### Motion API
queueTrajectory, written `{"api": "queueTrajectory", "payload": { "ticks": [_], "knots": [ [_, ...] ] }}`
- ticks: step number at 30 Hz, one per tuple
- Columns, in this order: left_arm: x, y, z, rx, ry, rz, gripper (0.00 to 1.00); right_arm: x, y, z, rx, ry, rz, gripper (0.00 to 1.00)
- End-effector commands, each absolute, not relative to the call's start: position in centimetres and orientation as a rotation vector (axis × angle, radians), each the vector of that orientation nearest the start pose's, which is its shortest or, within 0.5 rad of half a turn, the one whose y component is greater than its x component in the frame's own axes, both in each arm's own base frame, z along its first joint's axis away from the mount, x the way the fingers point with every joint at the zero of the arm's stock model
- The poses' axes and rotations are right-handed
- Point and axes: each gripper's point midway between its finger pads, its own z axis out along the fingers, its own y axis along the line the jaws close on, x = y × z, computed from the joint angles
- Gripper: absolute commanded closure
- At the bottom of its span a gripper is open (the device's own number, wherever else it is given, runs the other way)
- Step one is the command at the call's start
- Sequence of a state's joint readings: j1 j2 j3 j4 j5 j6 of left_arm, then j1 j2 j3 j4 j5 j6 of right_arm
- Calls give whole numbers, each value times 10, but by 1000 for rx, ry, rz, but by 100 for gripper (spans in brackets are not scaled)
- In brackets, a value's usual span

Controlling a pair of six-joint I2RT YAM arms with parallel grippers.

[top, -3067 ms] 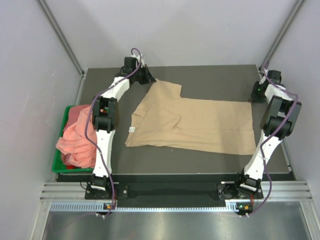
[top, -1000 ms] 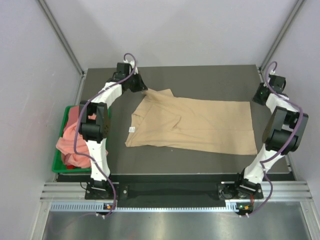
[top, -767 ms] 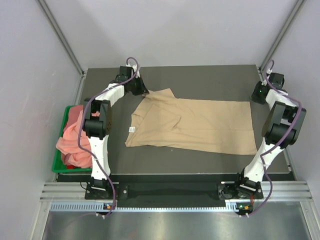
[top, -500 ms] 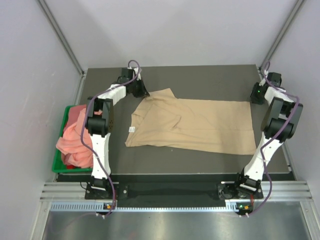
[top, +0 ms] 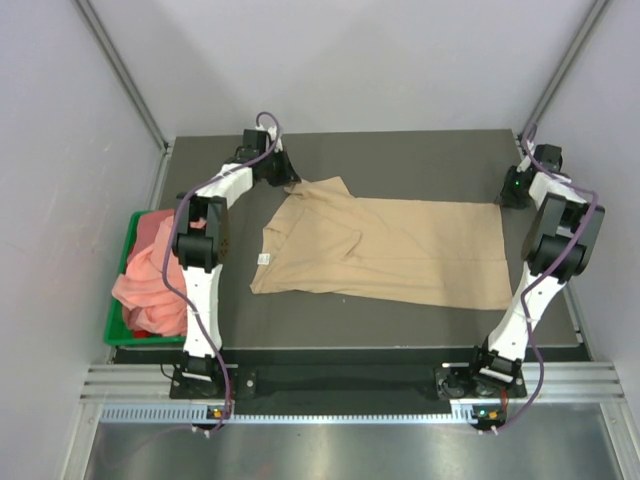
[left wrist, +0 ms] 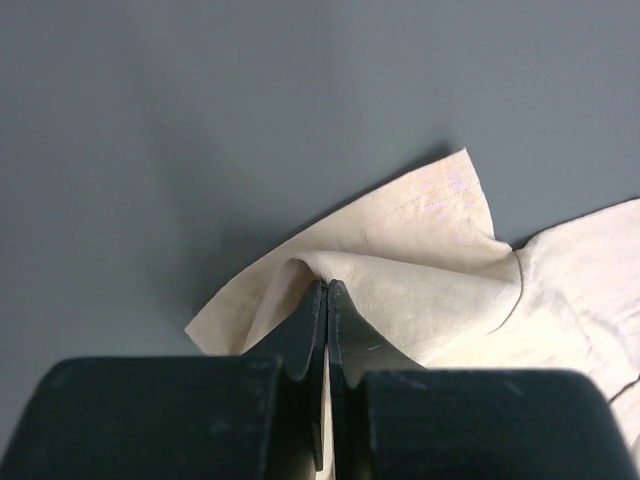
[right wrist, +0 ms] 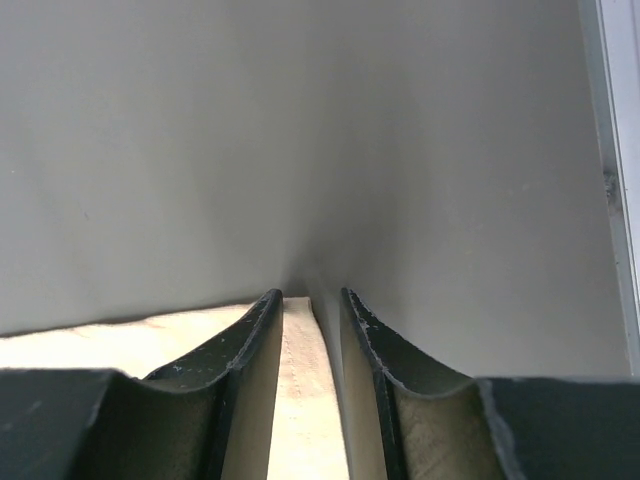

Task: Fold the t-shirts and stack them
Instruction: Fold the tshirt

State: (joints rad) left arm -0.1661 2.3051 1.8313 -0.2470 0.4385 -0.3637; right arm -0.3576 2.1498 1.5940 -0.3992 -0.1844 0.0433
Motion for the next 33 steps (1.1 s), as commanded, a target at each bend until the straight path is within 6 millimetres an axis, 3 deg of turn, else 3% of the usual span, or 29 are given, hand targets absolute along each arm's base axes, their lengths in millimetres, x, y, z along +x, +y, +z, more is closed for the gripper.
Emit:
{"api": "queueTrajectory", "payload": {
  "ticks": [1, 11, 16, 18, 25, 26, 33],
  "knots": [
    [577, -188, 89, 34, 2264, -807, 100, 496, -147, 33, 401, 2468, 122, 70],
    [577, -189, 90, 33, 2261, -816, 100, 490, -141, 25, 404, 2497, 154, 74],
    [578, -188, 92, 24, 2259, -806, 100, 490, -150, 30, 404, 2489, 97, 93],
    [578, -187, 96, 21, 2255, -802, 100, 493, -152, 39, 404, 2464, 81, 100],
    [572, -184, 111, 33, 2241, -779, 100, 495, -156, 89, 404, 2289, 31, 100],
    [570, -183, 115, 32, 2238, -776, 100, 487, -155, 82, 425, 2293, 21, 100],
    [562, -181, 130, 32, 2226, -769, 100, 480, -156, 108, 449, 2153, -17, 100]
  ]
}}
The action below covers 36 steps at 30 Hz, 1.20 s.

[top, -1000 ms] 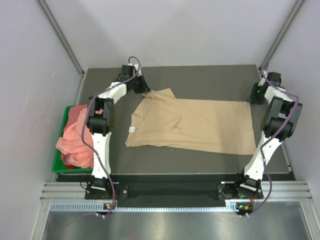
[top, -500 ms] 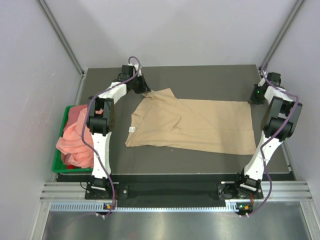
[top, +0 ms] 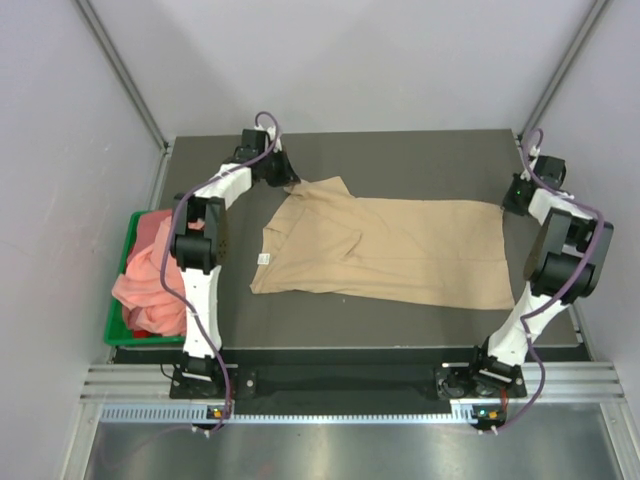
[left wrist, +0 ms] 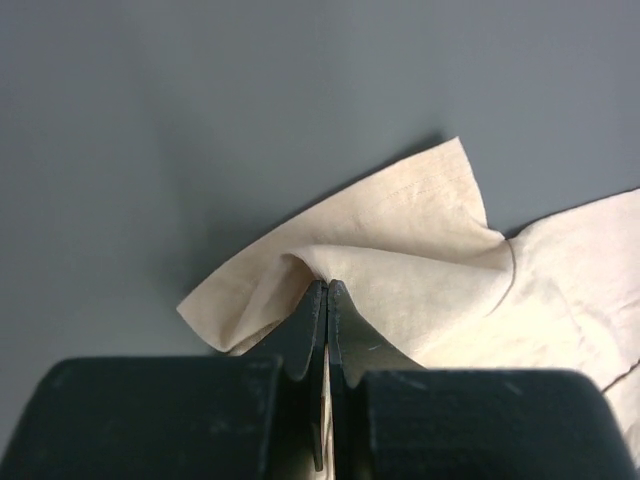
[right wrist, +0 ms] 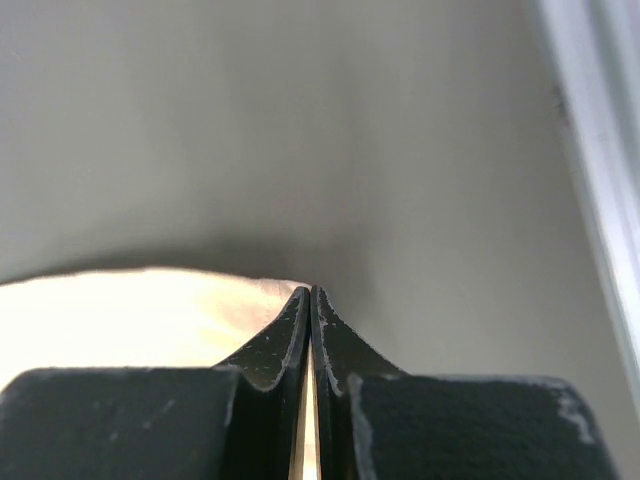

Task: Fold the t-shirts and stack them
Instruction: Fold the tshirt

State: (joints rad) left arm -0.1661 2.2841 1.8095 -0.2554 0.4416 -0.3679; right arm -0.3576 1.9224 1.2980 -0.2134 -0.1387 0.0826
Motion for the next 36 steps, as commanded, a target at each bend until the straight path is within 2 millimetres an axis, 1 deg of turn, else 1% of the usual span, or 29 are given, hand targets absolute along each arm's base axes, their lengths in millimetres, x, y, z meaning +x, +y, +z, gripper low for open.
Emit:
{"api": "queueTrajectory", "payload": {
  "ticks": [1, 2, 3, 5, 7, 8, 9, 10, 11, 14, 15, 16, 17, 18, 20, 21, 22, 23, 24, 25, 26, 27, 28, 29, 30, 31, 33, 34, 36],
  "knots": [
    [560, -180, 131, 33, 2225, -768, 100, 479, -156, 116, 447, 2131, -21, 100],
    [558, -180, 130, 30, 2230, -765, 100, 479, -157, 121, 440, 2112, -27, 100],
    [558, -179, 134, 33, 2222, -763, 100, 478, -158, 122, 444, 2093, -38, 100],
    [555, -179, 135, 34, 2224, -764, 100, 477, -159, 133, 444, 2057, -55, 100],
    [553, -179, 142, 36, 2210, -765, 100, 474, -159, 133, 451, 2054, -57, 100],
    [550, -178, 140, 33, 2215, -766, 100, 472, -159, 137, 456, 2047, -61, 100],
    [547, -178, 145, 32, 2209, -769, 100, 467, -158, 133, 475, 2051, -58, 100],
    [546, -178, 146, 29, 2208, -767, 100, 463, -156, 138, 484, 2033, -59, 100],
    [541, -177, 149, 29, 2207, -765, 100, 455, -157, 129, 523, 2040, -73, 100],
    [530, -172, 151, 21, 2211, -743, 100, 441, -158, 129, 572, 2024, -99, 100],
    [528, -170, 151, 19, 2211, -735, 100, 438, -161, 131, 588, 2013, -110, 100],
    [523, -168, 147, 16, 2223, -724, 100, 434, -165, 135, 608, 1997, -130, 100],
    [522, -167, 149, 15, 2220, -717, 100, 431, -167, 136, 623, 1992, -140, 100],
    [520, -165, 156, 13, 2208, -707, 100, 427, -169, 134, 643, 1987, -142, 100],
    [515, -163, 157, 9, 2211, -704, 100, 422, -172, 142, 663, 1960, -163, 100],
    [512, -163, 161, 10, 2208, -702, 100, 418, -173, 140, 681, 1957, -164, 100],
    [507, -163, 156, 1, 2222, -704, 100, 415, -174, 144, 693, 1943, -170, 100],
    [504, -162, 160, -2, 2217, -707, 100, 409, -177, 140, 723, 1946, -182, 100],
    [500, -163, 158, -5, 2224, -711, 100, 405, -179, 139, 743, 1946, -190, 100],
    [491, -161, 147, -23, 2255, -713, 100, 401, -181, 139, 762, 1941, -199, 100],
    [486, -160, 150, -26, 2247, -711, 100, 396, -179, 133, 783, 1949, -191, 100],
    [478, -158, 139, -43, 2273, -708, 100, 393, -177, 130, 791, 1953, -187, 100],
    [473, -156, 142, -46, 2267, -707, 100, 387, -173, 123, 800, 1963, -175, 100],
    [469, -155, 139, -58, 2276, -704, 100, 386, -171, 123, 795, 1953, -168, 100],
    [459, -155, 128, -67, 2305, -706, 100, 384, -170, 120, 799, 1953, -163, 100],
    [454, -155, 129, -66, 2306, -703, 100, 379, -169, 112, 822, 1968, -165, 100],
    [441, -155, 117, -81, 2344, -691, 100, 374, -167, 105, 836, 1988, -159, 100],
    [435, -154, 117, -84, 2352, -690, 100, 371, -164, 99, 850, 2002, -151, 100],
    [427, -153, 112, -91, 2373, -679, 100, 367, -162, 96, 854, 2005, -145, 100]
  ]
}}
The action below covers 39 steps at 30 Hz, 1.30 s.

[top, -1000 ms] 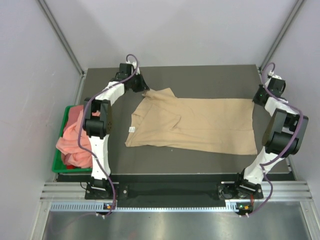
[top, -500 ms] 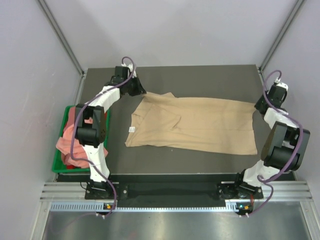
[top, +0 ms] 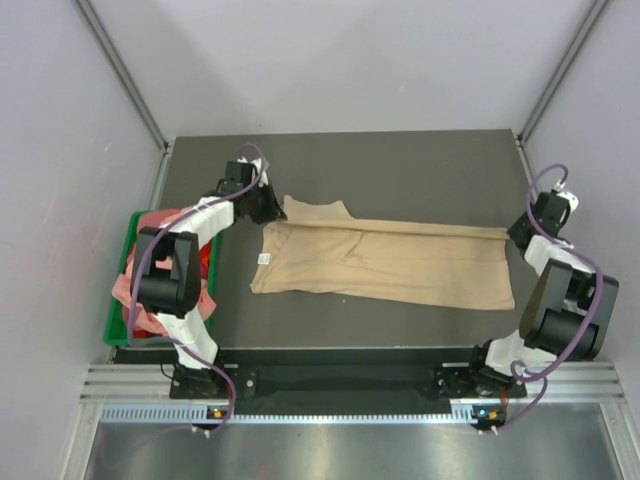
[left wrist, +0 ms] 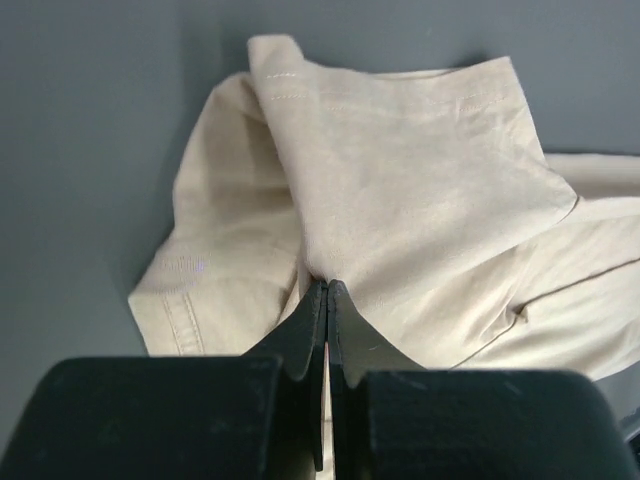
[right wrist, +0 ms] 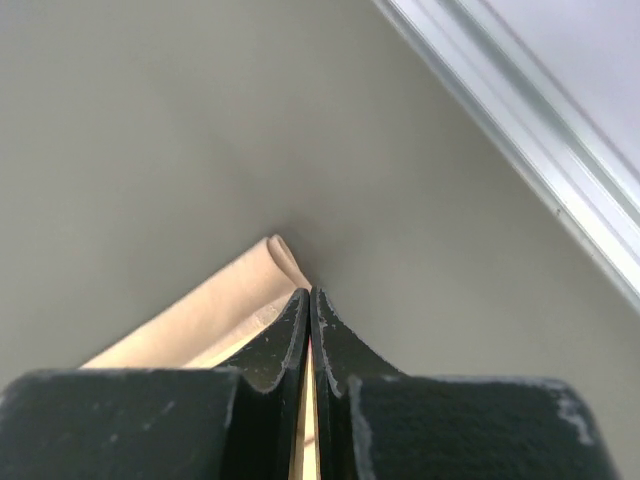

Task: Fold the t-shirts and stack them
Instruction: Fold the tshirt

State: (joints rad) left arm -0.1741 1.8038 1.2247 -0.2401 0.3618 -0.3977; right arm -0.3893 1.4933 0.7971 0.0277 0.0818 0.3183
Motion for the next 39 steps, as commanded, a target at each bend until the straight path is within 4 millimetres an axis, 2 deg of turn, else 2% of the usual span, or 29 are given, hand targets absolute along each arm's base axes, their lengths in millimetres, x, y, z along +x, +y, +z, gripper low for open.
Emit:
{"api": "queueTrajectory", "payload": {
  "ticks": [1, 9, 20, 25, 29, 33, 35, 39],
  "knots": [
    [420, -151, 108, -99, 2397, -668, 100, 364, -161, 96, 857, 1999, -149, 100],
    [395, -149, 89, -100, 2533, -641, 100, 357, -162, 87, 893, 2040, -165, 100],
    [372, -147, 84, -103, 2578, -614, 100, 351, -159, 70, 926, 2080, -158, 100],
    [363, -154, 78, -64, 2622, -580, 100, 340, -159, 64, 958, 2112, -192, 98],
    [355, -153, 74, -73, 2648, -544, 100, 336, -160, 67, 981, 2141, -210, 91],
    [346, -153, 69, -68, 2673, -525, 100, 327, -165, 75, 1017, 2185, -265, 76],
    [344, -153, 67, -66, 2683, -521, 100, 327, -164, 79, 1019, 2189, -263, 73],
    [339, -154, 65, -68, 2704, -513, 100, 331, -152, 88, 984, 2192, -185, 72]
  ]
}}
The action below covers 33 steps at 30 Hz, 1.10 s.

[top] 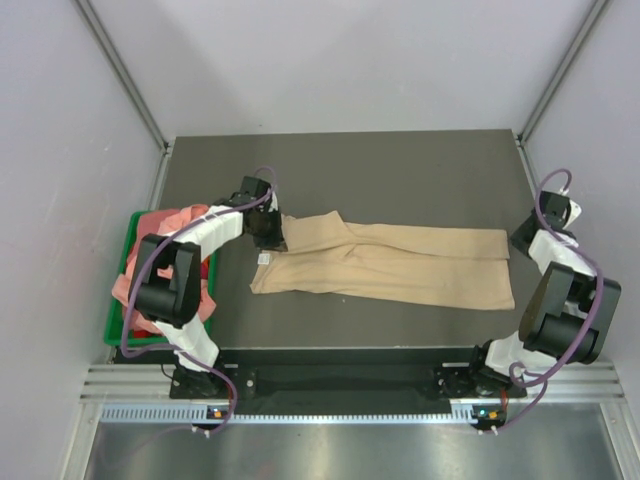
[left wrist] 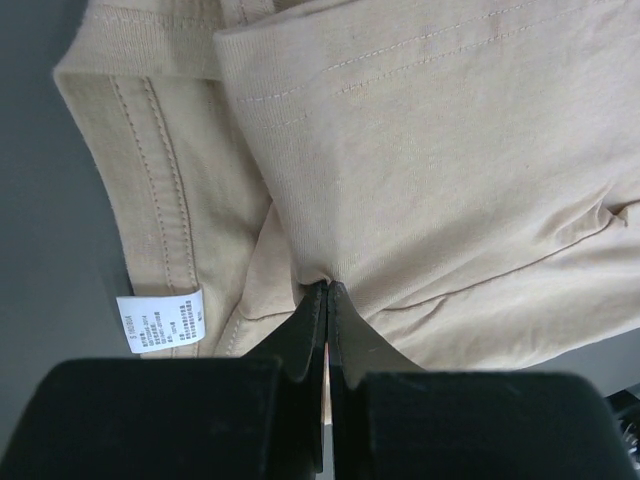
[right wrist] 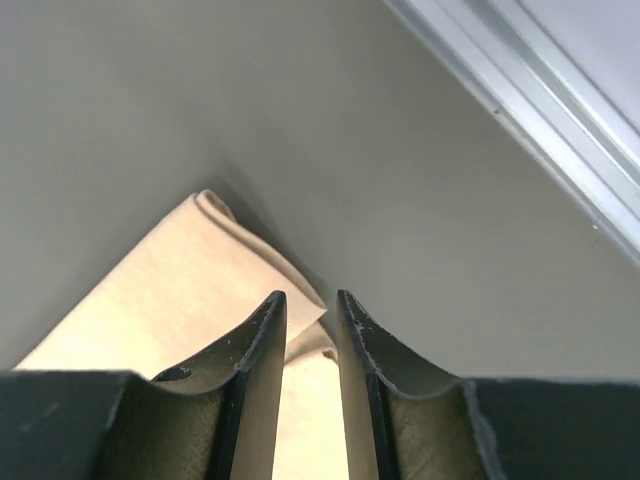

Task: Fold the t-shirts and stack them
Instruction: Fold the tshirt

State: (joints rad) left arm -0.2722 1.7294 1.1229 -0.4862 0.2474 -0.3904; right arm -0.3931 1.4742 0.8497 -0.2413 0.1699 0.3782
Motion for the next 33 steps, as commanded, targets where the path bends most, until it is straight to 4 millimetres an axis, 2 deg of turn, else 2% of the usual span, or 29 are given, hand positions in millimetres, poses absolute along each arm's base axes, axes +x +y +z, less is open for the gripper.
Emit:
{"api": "queueTrajectory", "payload": {
  "ticks": [1, 4, 7, 8, 10, 11, 13, 14, 16, 17, 18, 21, 23, 28, 31, 33],
  "knots": [
    [339, -154, 64, -68, 2708, -507, 100, 333, -147, 89, 974, 2198, -157, 72],
    [336, -151, 58, -78, 2735, -471, 96, 340, -131, 92, 925, 2218, -91, 72],
    [332, -150, 54, -84, 2765, -453, 93, 351, -105, 98, 824, 2241, -21, 72],
    [331, -151, 54, -82, 2766, -448, 93, 357, -89, 100, 763, 2255, 14, 72],
    [330, -151, 54, -88, 2770, -441, 96, 366, -70, 104, 666, 2274, 52, 71],
    [329, -151, 53, -90, 2774, -436, 97, 371, -47, 105, 584, 2298, 105, 71],
    [329, -149, 50, -105, 2787, -421, 98, 378, -23, 104, 485, 2321, 154, 71],
    [331, -150, 51, -109, 2782, -422, 100, 381, 0, 101, 400, 2342, 202, 71],
    [330, -151, 51, -112, 2783, -421, 100, 383, 20, 96, 335, 2363, 232, 71],
    [330, -150, 49, -116, 2788, -414, 100, 383, 42, 93, 269, 2379, 261, 72],
    [328, -150, 46, -121, 2800, -406, 99, 383, 50, 85, 250, 2400, 278, 72],
    [322, -146, 40, -130, 2822, -363, 89, 381, 88, 74, 138, 2431, 376, 72],
    [320, -143, 38, -135, 2830, -341, 85, 376, 116, 69, 56, 2447, 458, 73],
    [324, -137, 53, -156, 2809, -286, 66, 362, 154, 41, -70, 2507, 497, 74],
    [337, -140, 74, -164, 2755, -294, 62, 355, 155, 25, -92, 2544, 461, 75],
    [344, -143, 82, -171, 2738, -312, 60, 353, 158, 26, -114, 2541, 458, 75]
  ]
}}
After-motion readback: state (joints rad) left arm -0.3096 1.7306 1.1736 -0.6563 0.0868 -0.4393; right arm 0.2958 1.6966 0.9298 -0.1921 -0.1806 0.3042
